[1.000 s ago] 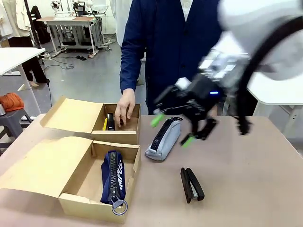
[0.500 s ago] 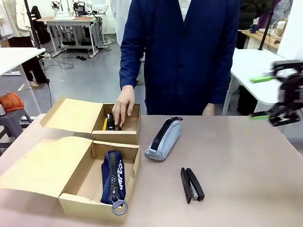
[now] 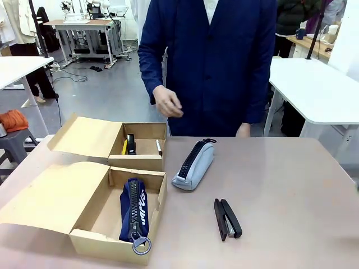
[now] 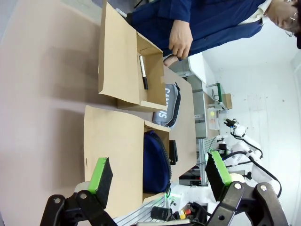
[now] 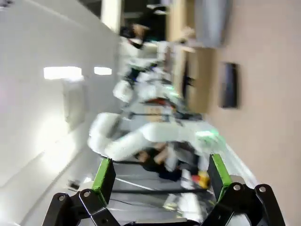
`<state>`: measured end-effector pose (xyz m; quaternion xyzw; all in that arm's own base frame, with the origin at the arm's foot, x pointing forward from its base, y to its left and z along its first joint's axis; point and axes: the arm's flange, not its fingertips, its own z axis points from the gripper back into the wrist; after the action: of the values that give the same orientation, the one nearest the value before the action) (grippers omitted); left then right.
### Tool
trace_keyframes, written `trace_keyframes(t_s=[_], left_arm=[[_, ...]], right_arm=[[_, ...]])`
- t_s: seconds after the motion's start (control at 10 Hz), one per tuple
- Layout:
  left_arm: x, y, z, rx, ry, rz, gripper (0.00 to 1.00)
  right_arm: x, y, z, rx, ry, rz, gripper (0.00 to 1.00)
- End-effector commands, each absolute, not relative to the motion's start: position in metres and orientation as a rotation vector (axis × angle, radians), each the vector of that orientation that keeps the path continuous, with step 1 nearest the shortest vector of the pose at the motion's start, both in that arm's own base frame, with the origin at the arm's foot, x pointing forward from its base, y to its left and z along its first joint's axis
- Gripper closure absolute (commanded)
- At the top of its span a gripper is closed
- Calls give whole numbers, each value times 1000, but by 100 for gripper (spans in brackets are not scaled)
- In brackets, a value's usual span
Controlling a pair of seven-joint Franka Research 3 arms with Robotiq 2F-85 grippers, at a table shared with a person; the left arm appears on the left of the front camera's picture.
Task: Place items inside the box.
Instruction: Pick up a Pencil pouch or Stapler and place it inside the Mailer Box closest to the robot.
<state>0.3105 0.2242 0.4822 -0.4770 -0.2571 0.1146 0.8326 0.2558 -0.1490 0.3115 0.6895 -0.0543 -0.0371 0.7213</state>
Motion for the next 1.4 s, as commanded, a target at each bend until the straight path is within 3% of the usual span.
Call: trace_keyframes(t_s=[0.0, 1.3], left_arm=[[309, 223, 482, -1017, -559, 228, 0], [309, 223, 482, -1017, -559, 228, 0]], right_arm=[[268, -141, 354, 1628, -144, -127, 0], [268, -141, 354, 1628, -144, -127, 0]])
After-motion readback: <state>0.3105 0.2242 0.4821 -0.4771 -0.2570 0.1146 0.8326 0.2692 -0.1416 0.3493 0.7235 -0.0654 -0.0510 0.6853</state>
